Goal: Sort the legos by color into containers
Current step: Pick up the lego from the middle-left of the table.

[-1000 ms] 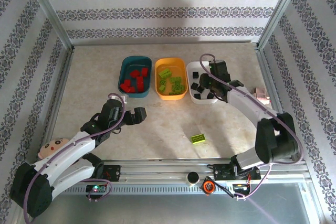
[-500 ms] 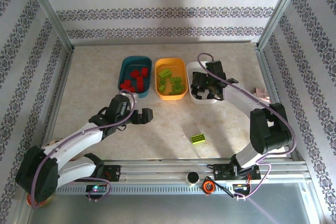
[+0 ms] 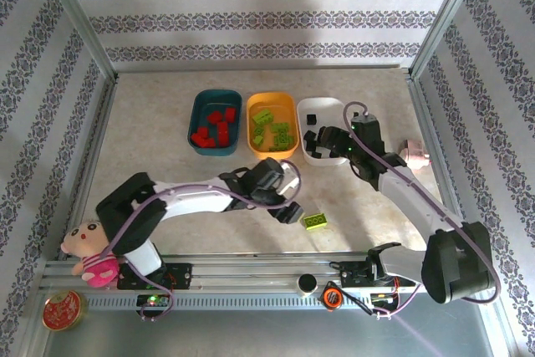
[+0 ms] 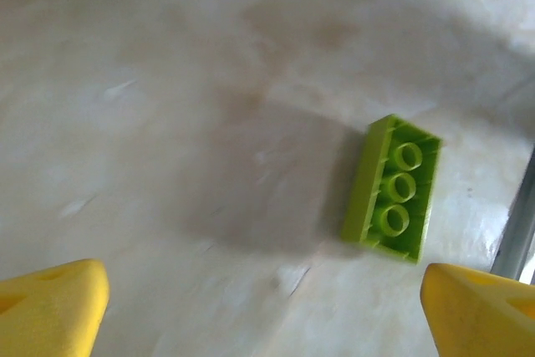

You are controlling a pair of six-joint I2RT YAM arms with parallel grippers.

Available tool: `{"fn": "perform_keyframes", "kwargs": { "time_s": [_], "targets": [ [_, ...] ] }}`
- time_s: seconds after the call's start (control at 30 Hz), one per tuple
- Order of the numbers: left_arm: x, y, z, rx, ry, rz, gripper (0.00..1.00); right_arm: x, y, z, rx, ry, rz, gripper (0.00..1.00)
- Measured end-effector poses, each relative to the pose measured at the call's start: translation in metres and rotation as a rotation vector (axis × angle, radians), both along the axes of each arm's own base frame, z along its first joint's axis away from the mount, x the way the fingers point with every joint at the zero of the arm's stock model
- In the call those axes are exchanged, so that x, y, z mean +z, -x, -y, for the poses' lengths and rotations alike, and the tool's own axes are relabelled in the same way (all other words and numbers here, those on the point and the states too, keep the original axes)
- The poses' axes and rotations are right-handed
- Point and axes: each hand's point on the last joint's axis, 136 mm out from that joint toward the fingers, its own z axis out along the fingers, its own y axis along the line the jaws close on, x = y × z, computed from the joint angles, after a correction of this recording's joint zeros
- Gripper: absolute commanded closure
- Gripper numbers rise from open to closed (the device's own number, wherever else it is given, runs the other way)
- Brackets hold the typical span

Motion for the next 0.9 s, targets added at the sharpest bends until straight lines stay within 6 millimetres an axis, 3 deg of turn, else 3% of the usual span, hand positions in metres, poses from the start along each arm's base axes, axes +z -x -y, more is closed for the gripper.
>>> {"fn": "perform_keyframes", "kwargs": {
  "time_s": [0.17,0.37,0.5,0.57,0.77,0.9],
  "targets": [
    [-0.009,0.008,0.024,-0.111,-0.012,0.039,0.09,0.011,0.005,0.008,-0.017,-0.027,0.034,0.16],
    [-0.014,0.030,0.055,-0.246,-0.027,0.099,0.17,0.010,0.009,0.011,-0.022,-0.052,0.031,0.16],
    [-0.019,0.047,0.064,-0.310,-0.037,0.113,0.18,0.009,0.010,0.013,-0.024,-0.062,0.028,0.15],
    [-0.023,0.053,0.068,-0.333,-0.054,0.122,0.23,0.011,0.010,0.014,-0.025,-0.067,0.031,0.15],
    [-0.046,0.045,0.071,-0.335,-0.132,0.169,0.30,0.016,0.011,0.014,-0.020,-0.078,0.045,0.15],
    [-0.049,0.039,0.070,-0.334,-0.154,0.203,0.43,0.019,0.012,0.014,-0.018,-0.081,0.057,0.15]
  ]
}}
